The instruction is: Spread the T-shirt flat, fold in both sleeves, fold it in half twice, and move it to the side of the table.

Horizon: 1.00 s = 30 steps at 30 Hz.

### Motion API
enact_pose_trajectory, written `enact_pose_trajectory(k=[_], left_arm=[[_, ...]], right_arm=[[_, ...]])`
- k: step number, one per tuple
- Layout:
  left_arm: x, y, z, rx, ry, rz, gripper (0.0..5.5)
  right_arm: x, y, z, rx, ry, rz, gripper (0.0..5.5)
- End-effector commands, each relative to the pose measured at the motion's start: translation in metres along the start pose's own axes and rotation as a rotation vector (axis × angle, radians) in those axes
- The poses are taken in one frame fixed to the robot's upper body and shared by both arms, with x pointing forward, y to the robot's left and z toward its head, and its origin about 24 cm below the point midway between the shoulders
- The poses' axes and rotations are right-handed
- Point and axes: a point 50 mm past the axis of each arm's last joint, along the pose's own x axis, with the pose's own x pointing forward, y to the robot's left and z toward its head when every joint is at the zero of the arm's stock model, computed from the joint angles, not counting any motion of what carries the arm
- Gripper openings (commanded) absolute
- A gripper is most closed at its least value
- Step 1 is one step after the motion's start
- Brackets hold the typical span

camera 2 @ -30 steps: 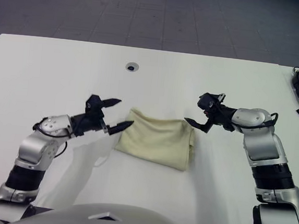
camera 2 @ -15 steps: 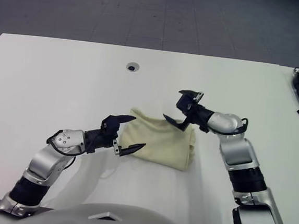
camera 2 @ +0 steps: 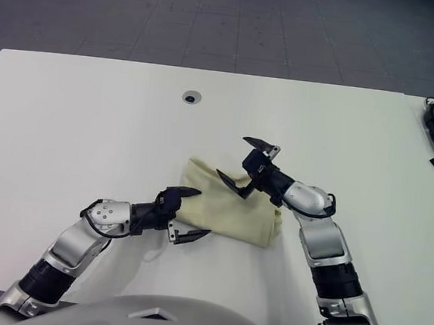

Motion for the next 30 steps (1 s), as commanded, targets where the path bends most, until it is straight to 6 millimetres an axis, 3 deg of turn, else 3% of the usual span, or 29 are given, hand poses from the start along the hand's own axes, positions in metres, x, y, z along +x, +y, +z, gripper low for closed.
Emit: enact_pose_trajectory(k=[1, 7, 13, 30], left_arm=[[0.0, 0.002, -0.004, 0.017, 0.031, 0.001, 5.4], [0.003, 0.004, -0.004, 0.03, 0.037, -0.012, 5.4], [0.002, 0.003, -0.005, 0.037, 0.044, -0.016, 5.4], [0.002, -0.007, -0.008, 0.061, 0.057, -0.074, 5.4]], right_arm=[[0.004, 0.005, 0.0, 0.014, -0.019, 0.04, 5.38], [0.014, 0.007, -0.027, 0.003, 0.077, 0.031, 5.38], [0.02, -0.006, -0.052, -0.028, 0.207, -0.035, 5.38], [0.022, -0.022, -0.024, 0.125, 0.053, -0.079, 5.38]])
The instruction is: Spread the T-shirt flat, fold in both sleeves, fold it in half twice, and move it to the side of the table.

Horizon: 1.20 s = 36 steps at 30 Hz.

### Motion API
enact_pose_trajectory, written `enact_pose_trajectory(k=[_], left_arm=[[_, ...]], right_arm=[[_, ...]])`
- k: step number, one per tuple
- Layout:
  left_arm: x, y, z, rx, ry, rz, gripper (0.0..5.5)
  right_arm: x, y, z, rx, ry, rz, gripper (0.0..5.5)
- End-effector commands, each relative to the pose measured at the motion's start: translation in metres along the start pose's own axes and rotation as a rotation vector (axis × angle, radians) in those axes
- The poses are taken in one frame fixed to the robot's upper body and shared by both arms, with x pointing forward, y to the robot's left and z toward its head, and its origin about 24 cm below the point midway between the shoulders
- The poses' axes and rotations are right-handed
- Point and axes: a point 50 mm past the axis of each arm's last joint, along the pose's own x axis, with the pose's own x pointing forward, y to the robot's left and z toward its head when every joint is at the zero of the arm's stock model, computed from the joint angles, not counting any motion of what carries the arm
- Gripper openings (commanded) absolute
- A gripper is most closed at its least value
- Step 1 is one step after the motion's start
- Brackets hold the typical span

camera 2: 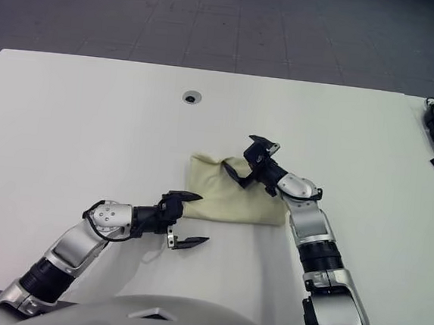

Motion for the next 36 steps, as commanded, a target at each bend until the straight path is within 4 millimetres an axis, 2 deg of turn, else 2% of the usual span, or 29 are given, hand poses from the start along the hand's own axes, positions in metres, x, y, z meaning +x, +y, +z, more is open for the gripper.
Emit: enact_pose_trajectory(k=[1, 6, 12, 15, 18, 25, 28, 31, 36], left_arm=[[-0.002, -0.003, -0.007, -0.008, 0.043, -0.022, 5.4], [-0.002, -0.003, -0.007, -0.007, 0.043, -0.021, 5.4], [-0.001, -0.002, -0.005, -0.001, 0.033, -0.019, 5.4], [-0.001, 0.0, -0.001, 0.008, 0.015, -0.003, 5.4], [-0.001, 0.005, 0.009, 0.02, -0.033, 0.033, 5.4], [-0.006, 0.025, 0.046, 0.039, -0.198, 0.138, 5.4], [-0.008, 0.037, 0.054, 0.013, -0.248, 0.209, 5.4], [-0.009, 0.046, 0.055, -0.003, -0.255, 0.28, 5.4], [0.003, 0.057, 0.04, -0.071, -0.204, 0.315, 5.4]], right_arm=[[-0.002, -0.005, 0.007, 0.052, -0.035, -0.021, 5.38], [0.003, -0.01, -0.003, 0.003, 0.053, -0.069, 5.38], [0.011, 0.0, -0.022, -0.083, 0.162, -0.057, 5.38], [0.012, 0.004, -0.025, -0.095, 0.168, -0.056, 5.38], [0.013, 0.006, -0.025, -0.096, 0.165, -0.057, 5.38], [0.012, 0.014, -0.026, -0.105, 0.155, -0.032, 5.38], [0.011, 0.01, -0.021, -0.102, 0.119, -0.072, 5.38], [0.009, -0.003, -0.007, -0.073, 0.039, -0.15, 5.38], [-0.006, -0.012, 0.027, -0.01, -0.157, -0.18, 5.38]])
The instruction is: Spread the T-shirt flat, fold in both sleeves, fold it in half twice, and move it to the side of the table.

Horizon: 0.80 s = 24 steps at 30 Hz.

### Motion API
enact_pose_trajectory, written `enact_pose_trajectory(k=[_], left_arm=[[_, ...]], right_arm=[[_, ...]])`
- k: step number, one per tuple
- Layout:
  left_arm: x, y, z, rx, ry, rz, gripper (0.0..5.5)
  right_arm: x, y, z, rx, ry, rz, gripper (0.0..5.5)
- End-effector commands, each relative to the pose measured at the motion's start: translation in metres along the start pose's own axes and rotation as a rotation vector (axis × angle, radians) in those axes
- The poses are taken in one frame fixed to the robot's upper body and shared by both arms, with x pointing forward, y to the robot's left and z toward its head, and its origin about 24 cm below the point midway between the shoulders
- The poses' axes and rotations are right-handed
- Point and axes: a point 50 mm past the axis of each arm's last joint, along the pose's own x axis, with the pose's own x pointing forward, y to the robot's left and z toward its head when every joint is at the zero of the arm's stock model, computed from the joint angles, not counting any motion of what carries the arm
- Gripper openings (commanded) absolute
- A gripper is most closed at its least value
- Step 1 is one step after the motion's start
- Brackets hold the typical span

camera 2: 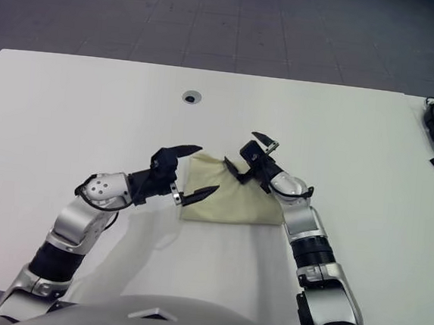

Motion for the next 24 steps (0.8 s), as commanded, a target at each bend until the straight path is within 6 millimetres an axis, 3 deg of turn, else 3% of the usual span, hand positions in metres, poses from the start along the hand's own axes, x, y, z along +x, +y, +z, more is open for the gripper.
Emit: enact_pose_trajectory(k=[1, 6, 10, 17, 24], left_arm=[[0.01, 0.008, -0.02, -0.051, 0.08, 0.034, 5.4], [0.006, 0.019, -0.051, -0.139, 0.197, 0.079, 5.4], [0.007, 0.031, -0.06, -0.145, 0.225, 0.13, 5.4], [0.008, 0.037, -0.052, -0.19, 0.16, 0.18, 5.4], [0.005, 0.042, -0.037, -0.244, 0.099, 0.213, 5.4]], right_arm=[[-0.01, -0.009, 0.029, 0.038, -0.15, -0.009, 5.38], [-0.013, -0.017, 0.057, 0.069, -0.261, -0.009, 5.38], [-0.021, -0.017, 0.061, 0.088, -0.274, -0.022, 5.38], [-0.034, 0.012, 0.038, 0.14, -0.176, 0.2, 5.38], [-0.029, 0.038, 0.017, 0.161, -0.095, 0.385, 5.38]])
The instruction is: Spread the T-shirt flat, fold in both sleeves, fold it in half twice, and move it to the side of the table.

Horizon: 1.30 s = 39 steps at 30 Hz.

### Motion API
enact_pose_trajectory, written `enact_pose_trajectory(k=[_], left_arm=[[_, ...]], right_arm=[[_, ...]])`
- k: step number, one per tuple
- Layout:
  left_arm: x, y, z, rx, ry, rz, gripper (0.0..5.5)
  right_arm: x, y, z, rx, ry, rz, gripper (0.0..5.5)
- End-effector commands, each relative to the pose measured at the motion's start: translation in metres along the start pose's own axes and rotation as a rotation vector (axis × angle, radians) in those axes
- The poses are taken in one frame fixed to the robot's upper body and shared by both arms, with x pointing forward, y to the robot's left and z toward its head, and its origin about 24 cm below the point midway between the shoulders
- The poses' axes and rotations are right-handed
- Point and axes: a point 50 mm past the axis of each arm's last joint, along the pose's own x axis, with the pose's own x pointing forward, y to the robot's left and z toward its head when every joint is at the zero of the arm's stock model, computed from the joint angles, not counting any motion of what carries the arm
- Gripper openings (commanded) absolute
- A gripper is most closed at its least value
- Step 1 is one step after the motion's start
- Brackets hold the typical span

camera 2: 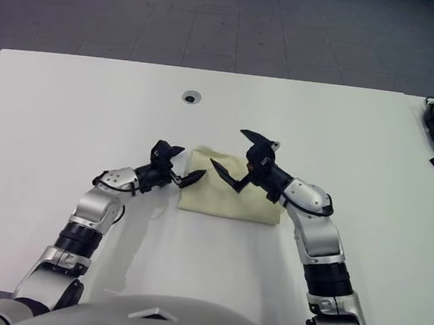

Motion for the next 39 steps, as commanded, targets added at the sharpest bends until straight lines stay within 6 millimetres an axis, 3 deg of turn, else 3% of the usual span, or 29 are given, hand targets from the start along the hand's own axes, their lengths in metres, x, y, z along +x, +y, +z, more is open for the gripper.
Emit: enact_pose_trajectory(k=[1, 9, 13, 21, 24, 27, 32, 35, 39], left_arm=[[-0.003, 0.002, 0.016, -0.034, -0.056, 0.011, 5.4], [-0.015, 0.01, 0.051, -0.1, -0.209, 0.034, 5.4], [-0.019, 0.021, 0.059, -0.118, -0.241, 0.082, 5.4], [-0.022, 0.027, 0.066, -0.121, -0.276, 0.127, 5.4], [-0.025, 0.025, 0.071, -0.135, -0.33, 0.13, 5.4], [-0.03, 0.02, 0.078, -0.16, -0.402, 0.127, 5.4], [-0.031, 0.02, 0.081, -0.166, -0.428, 0.13, 5.4], [-0.036, 0.021, 0.08, -0.17, -0.446, 0.148, 5.4], [-0.042, 0.02, 0.079, -0.166, -0.46, 0.176, 5.4]], right_arm=[[0.006, 0.012, -0.014, 0.031, 0.051, 0.102, 5.38], [0.023, 0.023, -0.042, 0.08, 0.1, 0.204, 5.38], [0.02, 0.032, -0.067, 0.108, 0.194, 0.268, 5.38], [0.004, 0.032, -0.118, 0.215, 0.475, 0.2, 5.38], [-0.008, 0.009, -0.132, 0.22, 0.566, 0.024, 5.38], [-0.025, -0.027, -0.147, 0.258, 0.623, -0.359, 5.38], [-0.063, -0.065, -0.157, 0.405, 0.704, -0.872, 5.38], [-0.075, -0.073, -0.159, 0.421, 0.76, -1.0, 5.38], [-0.075, -0.074, -0.159, 0.344, 0.853, -1.061, 5.38]])
